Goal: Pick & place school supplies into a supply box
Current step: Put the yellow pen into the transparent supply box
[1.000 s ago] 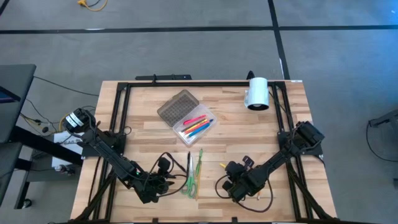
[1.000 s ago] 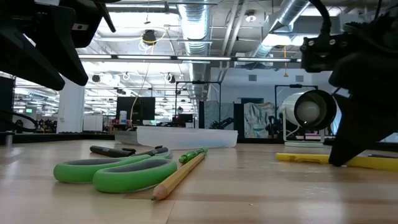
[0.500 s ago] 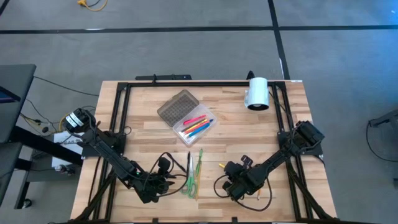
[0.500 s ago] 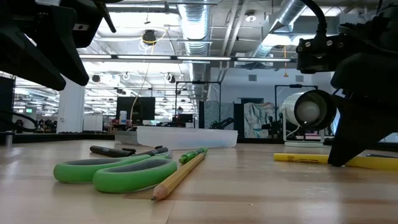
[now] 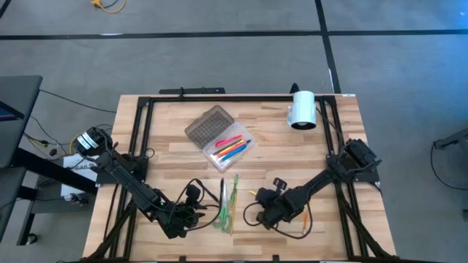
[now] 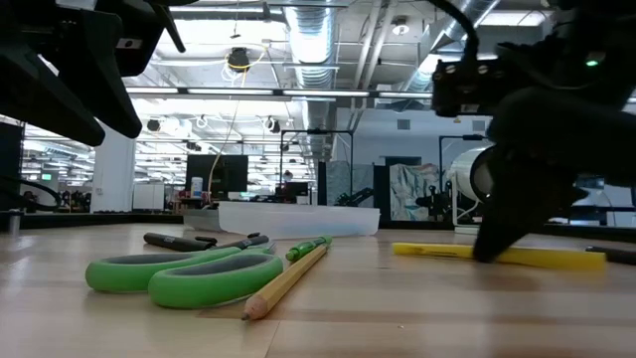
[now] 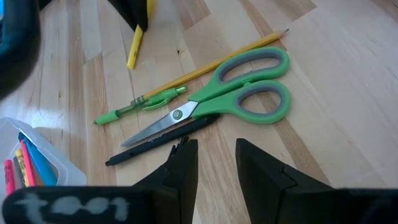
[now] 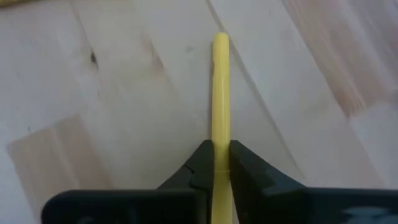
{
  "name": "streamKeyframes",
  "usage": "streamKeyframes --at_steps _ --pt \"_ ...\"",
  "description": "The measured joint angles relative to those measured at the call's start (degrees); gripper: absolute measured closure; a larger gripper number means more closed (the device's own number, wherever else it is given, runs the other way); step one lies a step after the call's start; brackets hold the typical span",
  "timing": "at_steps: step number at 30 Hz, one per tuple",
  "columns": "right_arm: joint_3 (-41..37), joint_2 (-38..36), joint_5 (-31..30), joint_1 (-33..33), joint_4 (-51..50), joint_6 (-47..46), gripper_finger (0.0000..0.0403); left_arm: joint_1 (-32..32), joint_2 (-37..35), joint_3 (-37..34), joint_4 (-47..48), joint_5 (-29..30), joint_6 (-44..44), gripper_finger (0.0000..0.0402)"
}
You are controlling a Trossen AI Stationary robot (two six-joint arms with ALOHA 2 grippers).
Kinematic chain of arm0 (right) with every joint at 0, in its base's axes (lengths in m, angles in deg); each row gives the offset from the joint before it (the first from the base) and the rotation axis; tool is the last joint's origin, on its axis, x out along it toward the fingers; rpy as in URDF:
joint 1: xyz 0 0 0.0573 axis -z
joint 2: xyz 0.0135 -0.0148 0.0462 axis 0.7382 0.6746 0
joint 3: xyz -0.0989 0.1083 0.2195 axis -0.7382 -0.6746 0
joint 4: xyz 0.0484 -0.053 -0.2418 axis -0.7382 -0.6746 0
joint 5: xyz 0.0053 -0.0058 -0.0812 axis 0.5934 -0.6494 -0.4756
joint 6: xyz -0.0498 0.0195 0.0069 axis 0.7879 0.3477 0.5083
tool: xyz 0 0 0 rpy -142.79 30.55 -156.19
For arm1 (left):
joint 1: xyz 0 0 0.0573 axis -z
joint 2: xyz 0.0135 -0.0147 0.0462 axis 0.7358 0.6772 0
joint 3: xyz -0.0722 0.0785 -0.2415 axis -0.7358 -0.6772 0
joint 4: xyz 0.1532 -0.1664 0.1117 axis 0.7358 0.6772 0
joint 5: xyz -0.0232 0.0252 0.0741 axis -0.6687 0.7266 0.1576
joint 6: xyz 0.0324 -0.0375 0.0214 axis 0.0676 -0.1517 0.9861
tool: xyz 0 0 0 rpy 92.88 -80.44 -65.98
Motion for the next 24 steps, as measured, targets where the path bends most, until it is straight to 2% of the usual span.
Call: streamKeyframes --at_steps 10,17,24 --pt "-0.1 0.2 -0.3 2.4 4.2 6.3 0.0391 0.0 0.0 0.0 0.1 0.0 0.0 0.0303" --pt "-0.1 0.2 -0.1 3.2 4.6 6.3 0.0365 0.0 0.0 0.0 0.2 0.0 0.0 0.0303" --pt "-0.1 0.2 0.0 3.3 4.6 6.2 0.0367 0.0 0.0 0.0 0.2 0.0 0.0 0.0303"
